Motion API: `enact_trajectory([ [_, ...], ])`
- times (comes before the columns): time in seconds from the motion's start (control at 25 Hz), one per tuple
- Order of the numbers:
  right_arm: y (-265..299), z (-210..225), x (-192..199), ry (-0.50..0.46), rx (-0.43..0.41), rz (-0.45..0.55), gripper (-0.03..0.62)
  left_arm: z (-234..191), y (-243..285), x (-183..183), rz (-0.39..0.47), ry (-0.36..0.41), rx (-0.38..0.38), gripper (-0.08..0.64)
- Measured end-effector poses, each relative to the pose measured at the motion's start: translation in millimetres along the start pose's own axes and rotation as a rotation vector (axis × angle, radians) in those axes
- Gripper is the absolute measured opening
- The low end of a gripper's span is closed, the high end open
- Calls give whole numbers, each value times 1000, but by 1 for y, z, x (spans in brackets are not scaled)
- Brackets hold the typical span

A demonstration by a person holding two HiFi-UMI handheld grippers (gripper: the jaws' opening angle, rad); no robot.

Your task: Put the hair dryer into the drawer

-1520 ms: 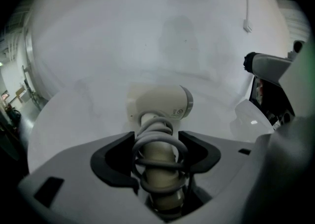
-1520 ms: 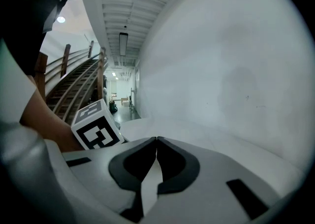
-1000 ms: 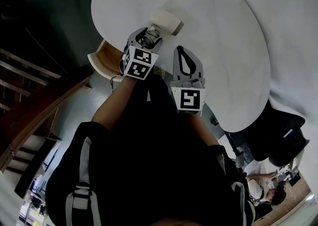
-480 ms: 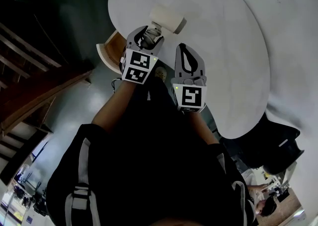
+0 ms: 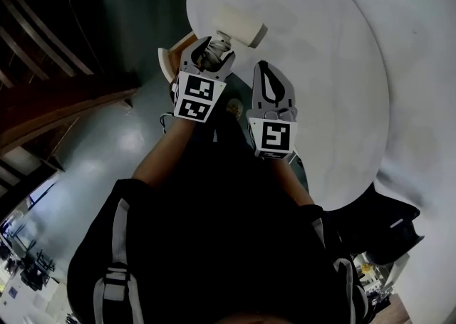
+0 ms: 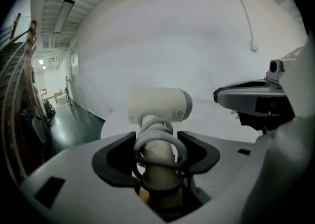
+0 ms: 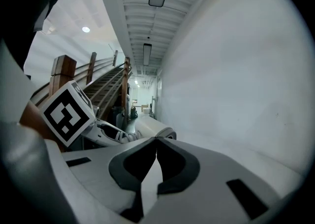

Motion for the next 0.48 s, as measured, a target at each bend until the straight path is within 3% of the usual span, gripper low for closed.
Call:
enact_trajectory([
  [0.48,10,-36,2,-34,-108,-7,25,-45,-45,22,-9,-76,-169,265],
])
Point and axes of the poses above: the fingertips, and each gripper's own axes: y forward along the fingers, z to its right, x out of its underside, the point moved 3 cm from there along -y, backward along the fingers, and after that the axes turned 9 degrees about z, right-handed, at the moved point
